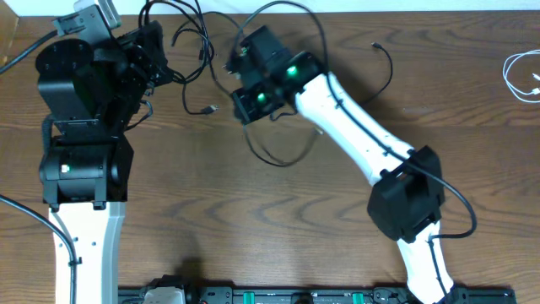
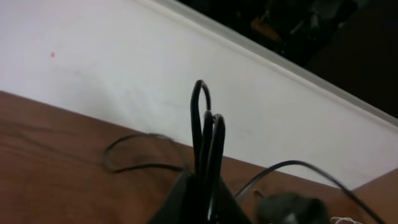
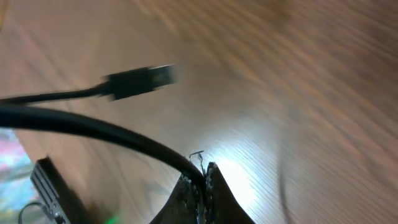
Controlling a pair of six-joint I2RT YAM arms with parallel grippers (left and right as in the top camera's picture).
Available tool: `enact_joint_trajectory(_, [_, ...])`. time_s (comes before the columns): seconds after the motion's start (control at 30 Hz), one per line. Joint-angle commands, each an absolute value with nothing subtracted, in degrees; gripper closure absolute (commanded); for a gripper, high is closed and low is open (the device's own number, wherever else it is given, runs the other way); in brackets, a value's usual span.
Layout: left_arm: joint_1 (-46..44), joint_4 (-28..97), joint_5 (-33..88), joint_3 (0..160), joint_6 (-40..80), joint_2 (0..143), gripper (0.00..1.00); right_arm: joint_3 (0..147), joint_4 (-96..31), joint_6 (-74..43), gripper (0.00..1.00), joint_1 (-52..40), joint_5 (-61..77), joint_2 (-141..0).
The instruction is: Untangle cables
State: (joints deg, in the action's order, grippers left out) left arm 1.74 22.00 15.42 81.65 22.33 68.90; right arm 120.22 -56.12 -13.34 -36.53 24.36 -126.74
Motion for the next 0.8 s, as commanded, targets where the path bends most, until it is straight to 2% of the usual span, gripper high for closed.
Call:
enact_joint_trajectory(0.0, [3.99,23.38,12.32,83.5,20.99,68.84,0.93,120.33,-59.4,-15.46,0.99,-31.75,22.15,-122.98])
enact_joint_trajectory(0.2, [8.21,28.86,12.8,83.5,16.43,68.86,0.92,119.66,-70.04,-18.2,0.99,-21.78,14.81,-122.17])
enact_joint_trajectory(0.57, [8.6,44.6,13.04,83.48,5.54,70.46,0.91,117.19,-76.9,-18.41,0.99,-12.08,6.55,-122.17])
enact_joint_trajectory(0.7, [8.6,51.05,17.93,83.46,2.09,73.45,0.83,117.19,-77.62,-18.41,0.99,-9.5,6.55,-122.17])
enact_joint_trajectory(0.77, [8.6,53.21,23.88,83.33,-1.08,75.42,0.75,117.19,-77.89,-18.41,0.99,-8.38,6.52,-122.17])
